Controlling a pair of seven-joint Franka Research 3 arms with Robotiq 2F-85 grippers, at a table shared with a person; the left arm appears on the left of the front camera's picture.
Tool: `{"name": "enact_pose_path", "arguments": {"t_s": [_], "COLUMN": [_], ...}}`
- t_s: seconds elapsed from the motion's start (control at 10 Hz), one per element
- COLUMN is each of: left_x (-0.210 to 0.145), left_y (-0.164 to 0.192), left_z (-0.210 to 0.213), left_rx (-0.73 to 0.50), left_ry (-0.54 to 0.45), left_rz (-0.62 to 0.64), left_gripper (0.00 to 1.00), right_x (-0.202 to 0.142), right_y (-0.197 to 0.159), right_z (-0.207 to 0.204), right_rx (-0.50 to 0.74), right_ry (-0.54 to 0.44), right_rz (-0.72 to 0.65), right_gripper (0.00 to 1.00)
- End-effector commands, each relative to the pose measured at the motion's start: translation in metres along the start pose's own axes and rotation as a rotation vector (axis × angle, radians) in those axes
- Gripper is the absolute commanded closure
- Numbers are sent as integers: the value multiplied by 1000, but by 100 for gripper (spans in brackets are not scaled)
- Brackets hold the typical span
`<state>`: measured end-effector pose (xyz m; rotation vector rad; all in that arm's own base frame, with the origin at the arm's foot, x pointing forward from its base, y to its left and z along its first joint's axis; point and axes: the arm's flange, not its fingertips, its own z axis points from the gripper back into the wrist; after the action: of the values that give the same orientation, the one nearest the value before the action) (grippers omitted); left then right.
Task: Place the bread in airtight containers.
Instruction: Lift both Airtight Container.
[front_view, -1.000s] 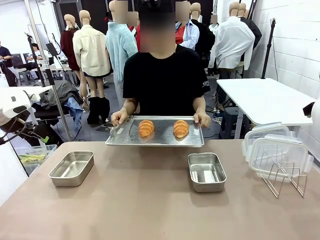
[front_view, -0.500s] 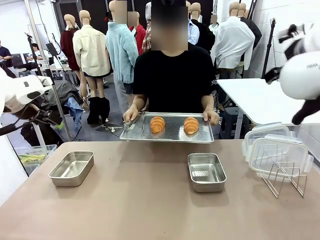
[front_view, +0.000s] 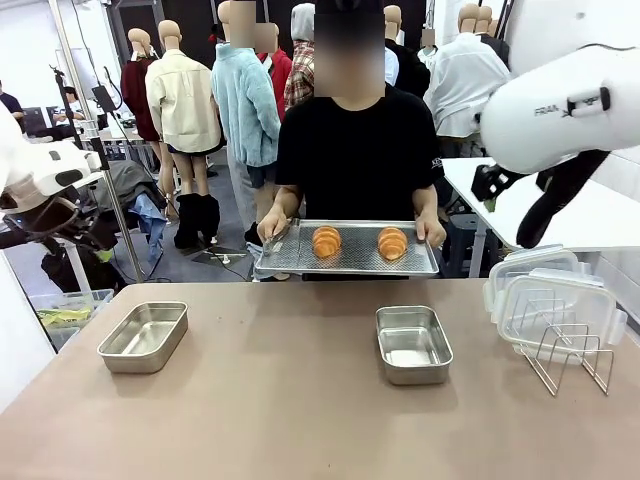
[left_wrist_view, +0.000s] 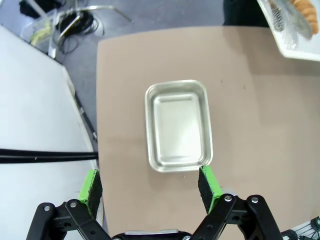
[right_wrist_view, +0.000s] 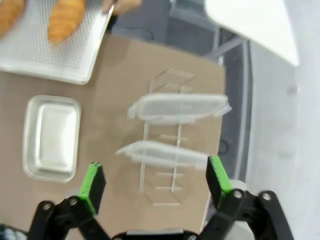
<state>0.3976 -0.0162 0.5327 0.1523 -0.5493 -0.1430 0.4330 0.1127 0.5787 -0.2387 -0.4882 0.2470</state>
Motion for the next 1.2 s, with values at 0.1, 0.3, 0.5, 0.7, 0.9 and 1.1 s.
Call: {"name": "enact_pose_path", "arguments": {"t_s": [0.1, 0.3, 0.5, 0.7, 0.9, 1.1], "left_x": [8, -2, -2, 3, 14, 20], "left_y": [5, 4, 4, -3, -4, -5], "left_z": [-11, -7, -18, -36, -78, -119], "left_rx": [-35, -5, -12, -133, -154, -122], "left_ry": [118, 73, 101, 203, 283, 357], "left_rz": [71, 21, 20, 20, -6, 21], "left_gripper": [0, 0, 0, 0, 0, 0], "right_x": [8, 1, 1, -3, -12, -14], "right_y": [23, 31, 31, 51, 79, 106], "right_z": [-12, -14, -14, -35, -66, -108], "right_rx": [175, 98, 98, 176, 212, 246], "right_ry": [136, 90, 90, 165, 175, 276], "right_rz": [28, 37, 37, 41, 15, -25], "right_gripper": [0, 0, 0, 0, 0, 0]}}
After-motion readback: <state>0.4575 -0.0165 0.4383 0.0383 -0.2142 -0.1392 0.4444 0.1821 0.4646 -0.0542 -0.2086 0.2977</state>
